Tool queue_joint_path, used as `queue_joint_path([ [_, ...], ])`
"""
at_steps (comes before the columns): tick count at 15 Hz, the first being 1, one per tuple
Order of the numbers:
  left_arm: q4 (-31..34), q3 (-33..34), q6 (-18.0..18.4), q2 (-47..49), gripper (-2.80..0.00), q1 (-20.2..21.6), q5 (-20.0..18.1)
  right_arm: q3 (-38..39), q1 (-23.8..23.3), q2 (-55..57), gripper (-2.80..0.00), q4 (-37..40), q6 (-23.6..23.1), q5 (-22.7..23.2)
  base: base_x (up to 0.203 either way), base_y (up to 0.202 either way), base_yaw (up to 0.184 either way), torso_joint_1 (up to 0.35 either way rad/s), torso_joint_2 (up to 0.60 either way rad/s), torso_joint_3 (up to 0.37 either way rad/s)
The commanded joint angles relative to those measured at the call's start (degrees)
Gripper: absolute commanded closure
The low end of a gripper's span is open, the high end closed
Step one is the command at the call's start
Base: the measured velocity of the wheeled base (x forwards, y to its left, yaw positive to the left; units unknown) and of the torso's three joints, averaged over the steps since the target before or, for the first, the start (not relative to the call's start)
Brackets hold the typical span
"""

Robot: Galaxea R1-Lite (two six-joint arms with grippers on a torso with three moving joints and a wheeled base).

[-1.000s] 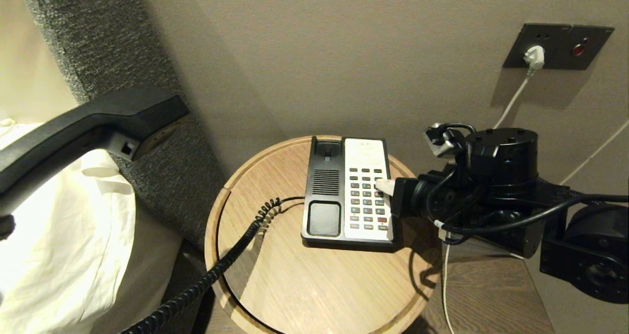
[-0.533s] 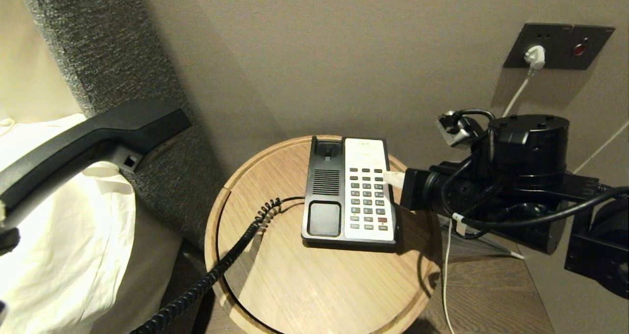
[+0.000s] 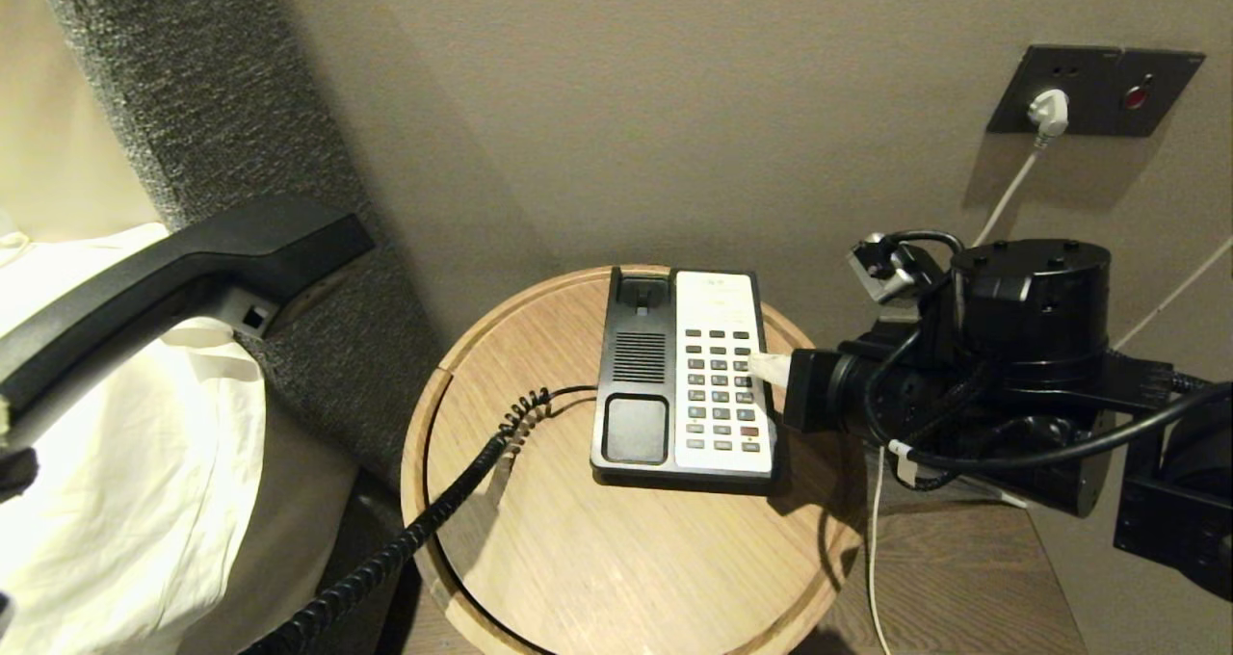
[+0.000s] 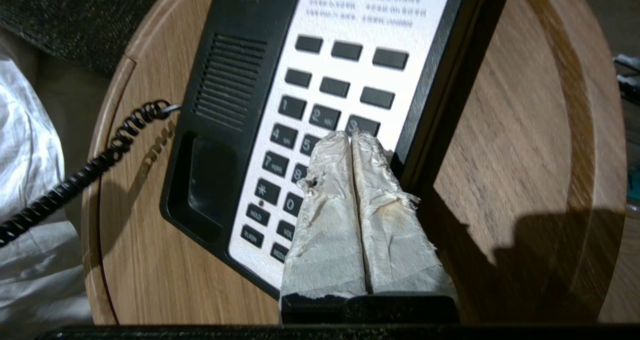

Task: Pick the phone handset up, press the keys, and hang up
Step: Dial the number

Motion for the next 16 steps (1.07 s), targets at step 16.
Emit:
queue_joint_path([
  [16, 0.2, 1.2, -0.3, -0.6, 0.0, 0.0, 0.1, 1.7, 0.0, 2.5, 0.0, -0.9, -0.1, 0.1, 0.0, 0.0, 0.0, 0.0, 0.0, 0.0],
])
